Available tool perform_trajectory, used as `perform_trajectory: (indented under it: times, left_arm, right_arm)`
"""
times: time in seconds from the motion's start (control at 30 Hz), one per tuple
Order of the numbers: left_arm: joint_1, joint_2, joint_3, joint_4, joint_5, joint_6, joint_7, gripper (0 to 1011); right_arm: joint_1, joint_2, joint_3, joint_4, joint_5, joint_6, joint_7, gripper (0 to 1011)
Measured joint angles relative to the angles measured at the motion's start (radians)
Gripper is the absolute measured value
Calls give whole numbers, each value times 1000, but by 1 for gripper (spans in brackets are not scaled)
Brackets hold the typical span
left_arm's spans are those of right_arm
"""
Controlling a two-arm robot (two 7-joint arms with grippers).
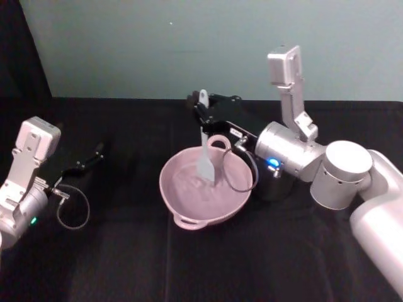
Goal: Use the one hand to pick up the spoon and stir the clear water in the bowl.
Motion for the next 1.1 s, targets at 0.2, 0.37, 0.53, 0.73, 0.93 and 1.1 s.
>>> perform_trajectory:
  times: [0.2,0.37,0.53,0.73,0.93,1.1]
  left_arm:
    - [0,0,0,0,0,0,0,1011]
    - [0,0,0,0,0,0,0,1011]
    - [0,0,0,0,0,0,0,1011]
    - [0,0,0,0,0,0,0,1011]
    - [0,0,0,0,0,0,0,1011]
    - [0,0,0,0,0,0,0,1011]
  right_arm:
    - [-34,34,22,-49,1,3,-7,111]
    - [-78,66,32,-109,6,11,-9,111]
    - [-113,87,35,-159,11,15,-6,112]
    - [-143,96,26,-201,16,17,-3,112]
    - [-147,83,6,-203,17,13,6,111]
    - [-131,61,-11,-182,17,10,13,112]
